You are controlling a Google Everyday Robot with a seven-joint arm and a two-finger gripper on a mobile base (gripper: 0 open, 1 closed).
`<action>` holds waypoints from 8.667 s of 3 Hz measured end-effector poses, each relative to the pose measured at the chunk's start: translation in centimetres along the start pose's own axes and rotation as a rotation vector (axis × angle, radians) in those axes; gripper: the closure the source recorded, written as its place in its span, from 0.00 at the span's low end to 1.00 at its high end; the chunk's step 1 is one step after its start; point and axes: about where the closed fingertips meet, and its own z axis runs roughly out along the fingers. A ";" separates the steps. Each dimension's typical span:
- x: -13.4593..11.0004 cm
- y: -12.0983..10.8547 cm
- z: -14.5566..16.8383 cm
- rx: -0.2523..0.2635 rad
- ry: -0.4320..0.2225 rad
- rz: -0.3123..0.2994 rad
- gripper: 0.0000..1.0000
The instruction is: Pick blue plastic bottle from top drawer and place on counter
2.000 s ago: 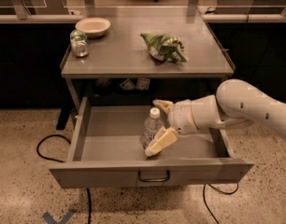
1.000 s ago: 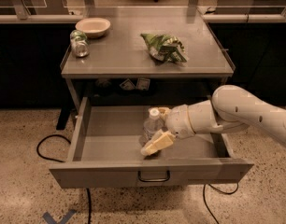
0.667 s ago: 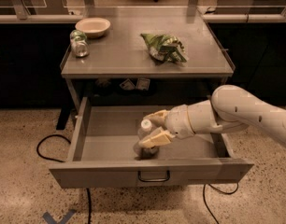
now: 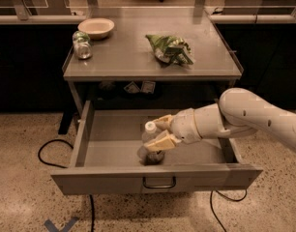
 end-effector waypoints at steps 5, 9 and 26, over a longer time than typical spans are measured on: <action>-17.2 -3.6 -7.7 0.024 0.042 -0.196 1.00; -23.1 -11.0 -7.3 -0.084 0.004 -0.326 1.00; -24.2 -20.8 -3.5 -0.138 -0.225 -0.179 0.35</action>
Offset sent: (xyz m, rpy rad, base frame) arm 0.0223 0.0124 0.1720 -0.0732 -0.1104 0.1051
